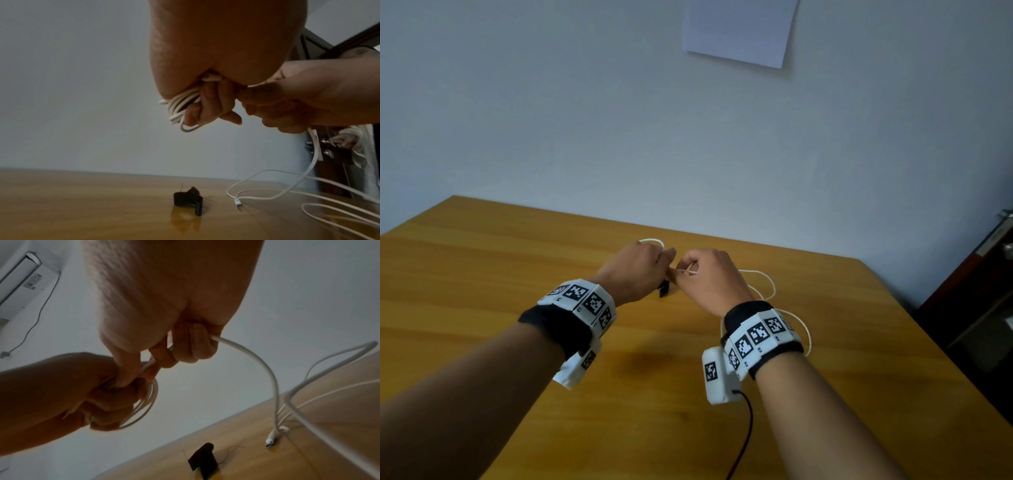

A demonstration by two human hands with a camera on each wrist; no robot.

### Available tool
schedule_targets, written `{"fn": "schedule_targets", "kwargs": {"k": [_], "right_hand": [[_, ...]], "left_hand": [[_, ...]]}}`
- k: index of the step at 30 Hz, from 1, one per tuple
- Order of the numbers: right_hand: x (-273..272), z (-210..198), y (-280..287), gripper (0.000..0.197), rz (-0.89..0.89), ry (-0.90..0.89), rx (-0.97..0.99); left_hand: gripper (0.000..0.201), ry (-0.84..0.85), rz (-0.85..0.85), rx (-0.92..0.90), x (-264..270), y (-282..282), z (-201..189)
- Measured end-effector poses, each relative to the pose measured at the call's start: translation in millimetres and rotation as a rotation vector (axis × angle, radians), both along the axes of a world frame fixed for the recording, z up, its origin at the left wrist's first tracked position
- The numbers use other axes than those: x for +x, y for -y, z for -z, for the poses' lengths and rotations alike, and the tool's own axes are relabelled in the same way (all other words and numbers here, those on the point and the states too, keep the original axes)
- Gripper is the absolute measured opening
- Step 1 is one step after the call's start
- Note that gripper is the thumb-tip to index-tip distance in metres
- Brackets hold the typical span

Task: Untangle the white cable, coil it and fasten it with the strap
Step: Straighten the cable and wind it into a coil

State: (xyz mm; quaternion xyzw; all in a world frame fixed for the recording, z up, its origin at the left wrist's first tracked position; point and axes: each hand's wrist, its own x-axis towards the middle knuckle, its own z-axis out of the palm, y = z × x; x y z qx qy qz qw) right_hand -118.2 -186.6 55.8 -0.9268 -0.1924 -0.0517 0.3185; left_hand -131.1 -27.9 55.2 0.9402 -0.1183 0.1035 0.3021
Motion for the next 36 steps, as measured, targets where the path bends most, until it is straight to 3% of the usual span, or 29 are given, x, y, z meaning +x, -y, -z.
{"fn": "schedule_targets", "kwargs": {"k": [4,7,15,19,26,32,36], "right_hand": [[4.8,-3.2,12.2,0.026,0.032,0.055,0.038],[7.8,-4.5,18.3,0.023,0.055,0.084,0.029],[13.6,6.2,11.7,0.032,0.031,0.150,0.167],[14.9,15.7,7.7,0.025,0.008,0.116,0.236],[9.2,21.5,-6.5,0.022,-0.036,-0.010,0.326],[3.9,28.0,-15.8,0.026,-0.047,-0.136,0.234],[-3.1,28.3,-21.3,0.025,-0.100,-0.140,0.165]], "left_hand": [[0.056,-0.198,-0.057,-0.185,9.8,-17.7,10.6],[0.066,-0.379,0.052,-0.403,8.9,-20.7,13.9],[0.052,-0.636,0.186,-1.003,-4.4,-12.1,-0.8],[0.045,-0.695,0.308,-1.271,-9.0,-7.3,-10.2],[0.043,-0.662,0.405,-1.624,-9.0,4.2,-17.1],[0.039,-0.534,0.438,-1.732,-5.7,9.5,-19.7],[0.035,-0.327,0.301,-1.672,0.7,9.7,-21.9]]}}
